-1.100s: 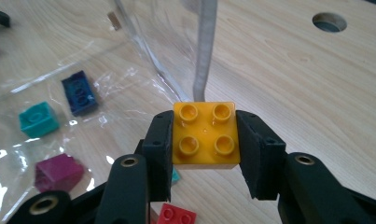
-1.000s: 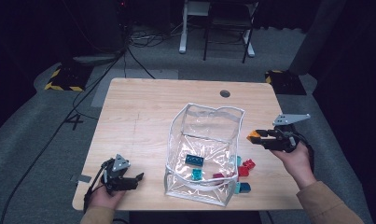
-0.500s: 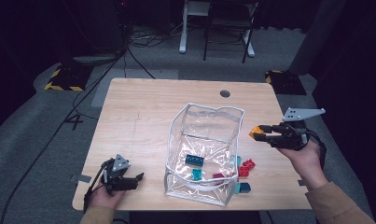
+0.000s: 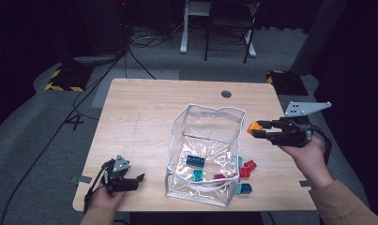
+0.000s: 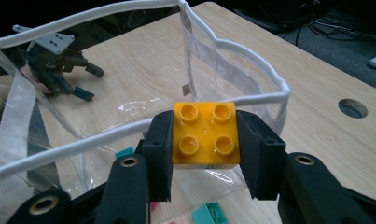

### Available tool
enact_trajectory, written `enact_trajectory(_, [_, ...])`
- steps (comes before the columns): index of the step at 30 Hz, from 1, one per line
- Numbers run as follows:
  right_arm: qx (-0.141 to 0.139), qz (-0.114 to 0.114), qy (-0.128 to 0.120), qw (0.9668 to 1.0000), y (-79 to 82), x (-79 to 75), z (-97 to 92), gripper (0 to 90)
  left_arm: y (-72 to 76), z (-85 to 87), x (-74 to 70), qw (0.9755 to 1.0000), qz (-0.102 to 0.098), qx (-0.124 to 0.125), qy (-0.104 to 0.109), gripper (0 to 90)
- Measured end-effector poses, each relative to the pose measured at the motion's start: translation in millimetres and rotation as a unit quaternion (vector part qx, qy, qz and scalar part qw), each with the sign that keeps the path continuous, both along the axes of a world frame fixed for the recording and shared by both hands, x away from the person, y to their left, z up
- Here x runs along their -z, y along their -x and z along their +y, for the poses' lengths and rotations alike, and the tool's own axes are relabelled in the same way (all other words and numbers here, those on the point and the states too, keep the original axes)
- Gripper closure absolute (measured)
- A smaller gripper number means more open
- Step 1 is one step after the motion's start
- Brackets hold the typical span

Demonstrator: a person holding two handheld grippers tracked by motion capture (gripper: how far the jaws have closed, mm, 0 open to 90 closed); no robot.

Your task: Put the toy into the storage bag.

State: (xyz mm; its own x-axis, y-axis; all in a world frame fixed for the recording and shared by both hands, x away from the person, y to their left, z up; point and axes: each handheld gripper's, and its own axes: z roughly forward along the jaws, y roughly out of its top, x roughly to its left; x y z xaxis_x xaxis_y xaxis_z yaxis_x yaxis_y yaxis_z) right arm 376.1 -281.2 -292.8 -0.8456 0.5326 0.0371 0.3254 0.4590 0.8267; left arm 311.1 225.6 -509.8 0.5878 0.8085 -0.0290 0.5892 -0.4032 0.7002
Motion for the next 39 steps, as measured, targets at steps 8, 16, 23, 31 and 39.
enact_trajectory(8, [-0.019,-0.005,-0.001,0.9998,1.5,-13.3,16.8,59.4,0.2,-0.1,0.0,1.0,0.0,0.0,0.0,21.1])
enact_trajectory(16, [-0.035,-0.01,0.003,0.9993,-0.3,-21.8,38.6,59.4,0.4,-0.2,0.2,1.0,-0.001,-0.001,0.0,21.1])
enact_trajectory(23, [-0.047,-0.007,0.007,0.9988,-3.6,-24.0,56.7,59.4,0.2,-0.1,0.1,1.0,0.0,-0.001,0.0,21.1])
enact_trajectory(31, [-0.061,0.001,0.013,0.9981,-9.0,-23.5,84.1,59.4,0.0,-0.1,0.0,1.0,0.0,0.0,0.0,21.0])
enact_trajectory(39, [-0.071,0.016,0.028,0.9969,-15.3,-15.8,109.1,59.4,-0.2,-0.2,0.0,1.0,0.0,-0.001,0.0,21.0])
